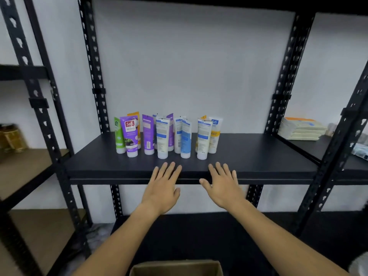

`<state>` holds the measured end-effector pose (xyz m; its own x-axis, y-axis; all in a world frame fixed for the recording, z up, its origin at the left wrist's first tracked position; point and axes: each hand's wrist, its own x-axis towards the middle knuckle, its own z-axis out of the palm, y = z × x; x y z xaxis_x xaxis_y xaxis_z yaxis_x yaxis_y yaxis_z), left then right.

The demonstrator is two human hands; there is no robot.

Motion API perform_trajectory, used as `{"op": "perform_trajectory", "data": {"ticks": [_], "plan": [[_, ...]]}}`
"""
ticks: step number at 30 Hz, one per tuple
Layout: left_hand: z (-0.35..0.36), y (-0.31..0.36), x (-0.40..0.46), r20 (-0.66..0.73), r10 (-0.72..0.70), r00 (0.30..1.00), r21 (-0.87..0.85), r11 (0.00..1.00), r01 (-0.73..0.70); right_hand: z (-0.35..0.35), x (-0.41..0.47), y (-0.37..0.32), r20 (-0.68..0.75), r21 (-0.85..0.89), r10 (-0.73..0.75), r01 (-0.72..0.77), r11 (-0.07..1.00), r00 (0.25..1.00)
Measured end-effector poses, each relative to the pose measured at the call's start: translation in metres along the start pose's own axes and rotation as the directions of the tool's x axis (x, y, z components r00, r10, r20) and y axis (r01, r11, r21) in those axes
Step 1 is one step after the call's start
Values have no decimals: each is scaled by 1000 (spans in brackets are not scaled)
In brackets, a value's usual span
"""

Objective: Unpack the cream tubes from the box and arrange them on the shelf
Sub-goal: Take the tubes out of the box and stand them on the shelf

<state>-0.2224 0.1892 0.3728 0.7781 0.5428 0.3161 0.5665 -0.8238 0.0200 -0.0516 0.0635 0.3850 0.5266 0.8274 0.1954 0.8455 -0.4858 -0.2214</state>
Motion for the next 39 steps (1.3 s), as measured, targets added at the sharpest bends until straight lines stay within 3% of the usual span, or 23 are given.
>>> {"op": "perform_trajectory", "data": {"ticks": [4,6,12,17,20,26,31,36,39], "plan": [[17,0,-34,-97,-18,995,-134,991,5,35,-38,-20,-168,97,-121,139,985,978],[33,-2,-55,-84,-55,995,-233,972,33,57,-57,-27,-146,145,-148,169,975,978],[108,-10,-126,200,-218,955,-347,896,277,139,-103,-22,179,145,-42,15,989,983],[165,-6,-160,394,-225,891,-356,857,374,199,-124,-4,508,-5,44,-48,999,860],[196,1,-173,476,-197,857,-384,831,404,217,-132,6,628,-52,101,-88,995,772],[246,13,-184,618,-64,783,-283,912,298,253,-136,23,731,-67,187,-204,977,656],[281,25,-189,716,6,698,-283,917,282,274,-139,32,759,-113,251,-258,960,601],[301,42,-186,691,131,710,-407,883,233,290,-142,37,767,-142,274,-263,954,581],[310,58,-188,738,166,654,-488,801,347,292,-138,38,760,-158,259,-218,963,595]]}}
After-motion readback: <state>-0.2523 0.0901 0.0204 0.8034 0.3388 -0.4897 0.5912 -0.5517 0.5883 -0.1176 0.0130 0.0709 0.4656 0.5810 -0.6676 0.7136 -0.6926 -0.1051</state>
